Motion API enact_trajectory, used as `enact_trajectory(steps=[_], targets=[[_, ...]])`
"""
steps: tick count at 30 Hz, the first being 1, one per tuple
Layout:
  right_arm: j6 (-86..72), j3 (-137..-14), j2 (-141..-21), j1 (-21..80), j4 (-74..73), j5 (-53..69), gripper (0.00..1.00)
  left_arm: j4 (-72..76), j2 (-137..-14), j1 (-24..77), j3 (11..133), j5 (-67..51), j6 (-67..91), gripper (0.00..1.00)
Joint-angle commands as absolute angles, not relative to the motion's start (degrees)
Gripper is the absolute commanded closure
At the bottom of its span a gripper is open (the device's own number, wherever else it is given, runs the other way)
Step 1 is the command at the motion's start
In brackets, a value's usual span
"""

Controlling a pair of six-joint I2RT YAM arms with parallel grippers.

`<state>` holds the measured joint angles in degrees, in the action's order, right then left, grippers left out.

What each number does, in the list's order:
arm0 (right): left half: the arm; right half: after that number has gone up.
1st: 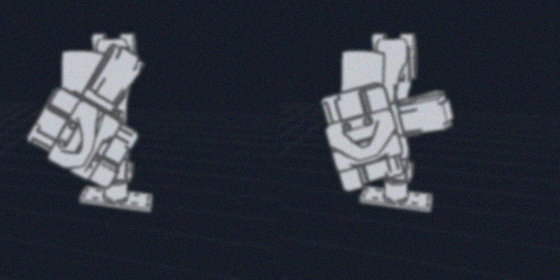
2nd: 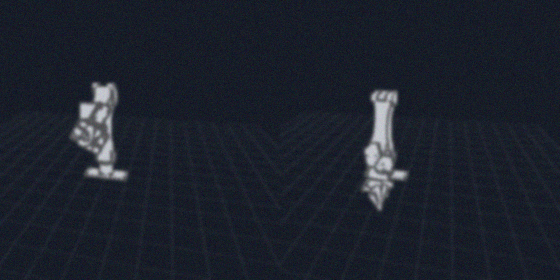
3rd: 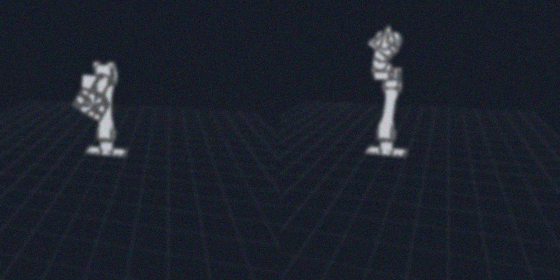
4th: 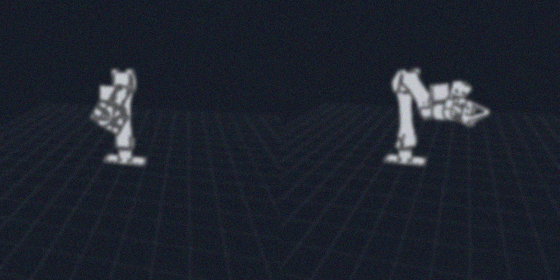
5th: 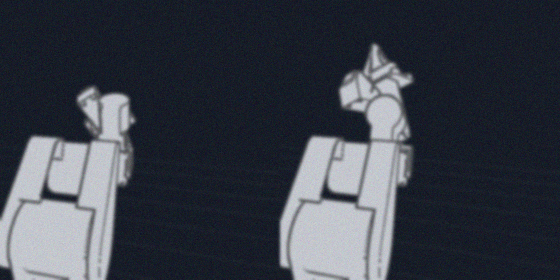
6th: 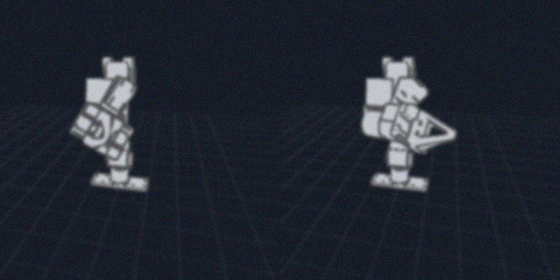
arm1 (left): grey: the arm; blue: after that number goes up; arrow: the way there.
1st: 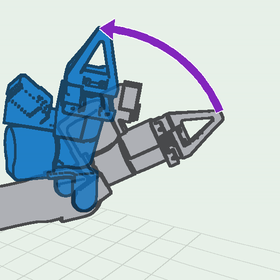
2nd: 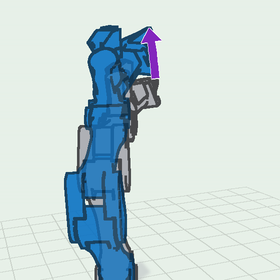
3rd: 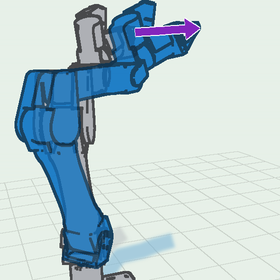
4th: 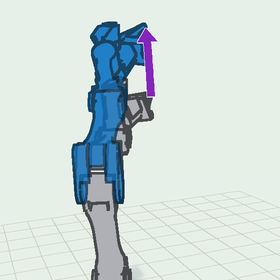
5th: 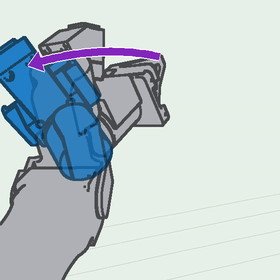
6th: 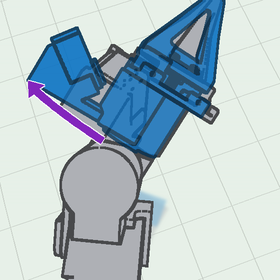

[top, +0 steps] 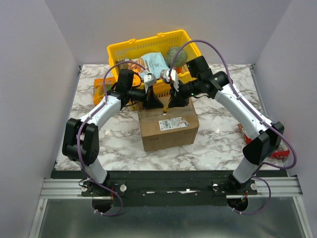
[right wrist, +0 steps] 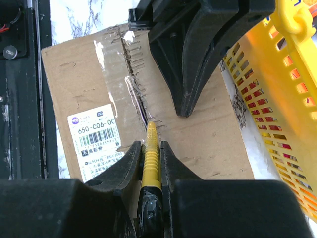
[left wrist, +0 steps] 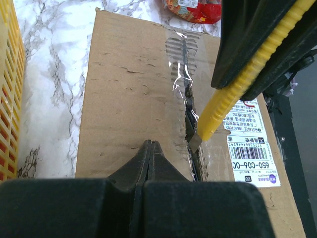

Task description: Unpack the express box

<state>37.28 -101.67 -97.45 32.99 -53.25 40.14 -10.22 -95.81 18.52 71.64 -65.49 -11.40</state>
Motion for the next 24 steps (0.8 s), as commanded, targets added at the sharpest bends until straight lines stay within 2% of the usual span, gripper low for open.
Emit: enact_trajectory(steps=[1,24], targets=[[38.5,-100.5,-95.5,32.2,-55.8,39.9,1.00,-15.5,-98.7,18.9,71.1,-62.3,-13.2,1.00],[40.7,-98.6,-92.9,27.8,-58.4,38.4,1.00,-17.2,-99.8,19.0,72.6,-62.2,-14.8,1.00]])
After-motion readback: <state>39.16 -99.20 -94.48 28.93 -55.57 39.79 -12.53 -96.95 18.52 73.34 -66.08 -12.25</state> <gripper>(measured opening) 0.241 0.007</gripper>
